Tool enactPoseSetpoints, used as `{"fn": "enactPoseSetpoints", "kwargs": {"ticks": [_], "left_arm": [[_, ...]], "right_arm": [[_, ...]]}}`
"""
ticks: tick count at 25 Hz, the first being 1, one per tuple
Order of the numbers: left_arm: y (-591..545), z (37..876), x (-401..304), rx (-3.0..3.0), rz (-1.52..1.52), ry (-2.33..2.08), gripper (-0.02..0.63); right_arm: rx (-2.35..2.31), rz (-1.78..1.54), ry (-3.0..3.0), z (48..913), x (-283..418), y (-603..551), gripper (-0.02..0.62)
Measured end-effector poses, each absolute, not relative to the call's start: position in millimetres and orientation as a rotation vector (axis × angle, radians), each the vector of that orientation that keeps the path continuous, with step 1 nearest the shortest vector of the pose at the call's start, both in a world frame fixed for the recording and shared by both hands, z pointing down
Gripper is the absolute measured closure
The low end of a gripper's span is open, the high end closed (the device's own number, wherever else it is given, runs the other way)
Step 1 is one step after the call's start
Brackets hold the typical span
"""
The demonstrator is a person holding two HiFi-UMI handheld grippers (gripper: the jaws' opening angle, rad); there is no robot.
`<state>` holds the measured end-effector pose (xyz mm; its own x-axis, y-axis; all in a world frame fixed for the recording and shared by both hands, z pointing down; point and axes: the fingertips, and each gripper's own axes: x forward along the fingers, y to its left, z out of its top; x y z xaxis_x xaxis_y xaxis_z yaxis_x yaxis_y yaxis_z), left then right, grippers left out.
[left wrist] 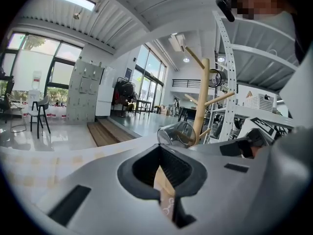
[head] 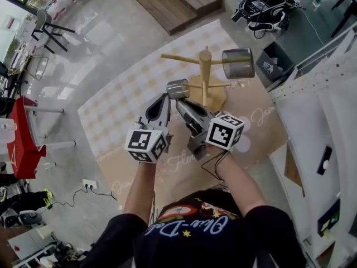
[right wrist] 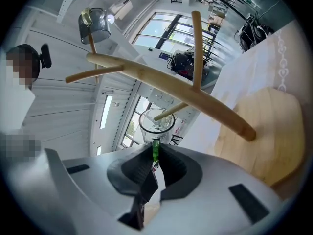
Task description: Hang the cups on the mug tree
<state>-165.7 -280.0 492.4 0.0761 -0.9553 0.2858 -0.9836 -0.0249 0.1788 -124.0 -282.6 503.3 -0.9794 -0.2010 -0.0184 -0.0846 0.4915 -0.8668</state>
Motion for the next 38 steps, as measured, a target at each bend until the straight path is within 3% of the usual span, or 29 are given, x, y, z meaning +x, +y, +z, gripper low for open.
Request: {"fn": "enactPoseSetpoints", "kwargs": {"ticks": [38], "left_arm": [[-290,484,-144,2.093,0.137,-1.902,0.598]], "right_arm": [[-0.271,-1.684,2.299,504,-106,-287,0.548]]}}
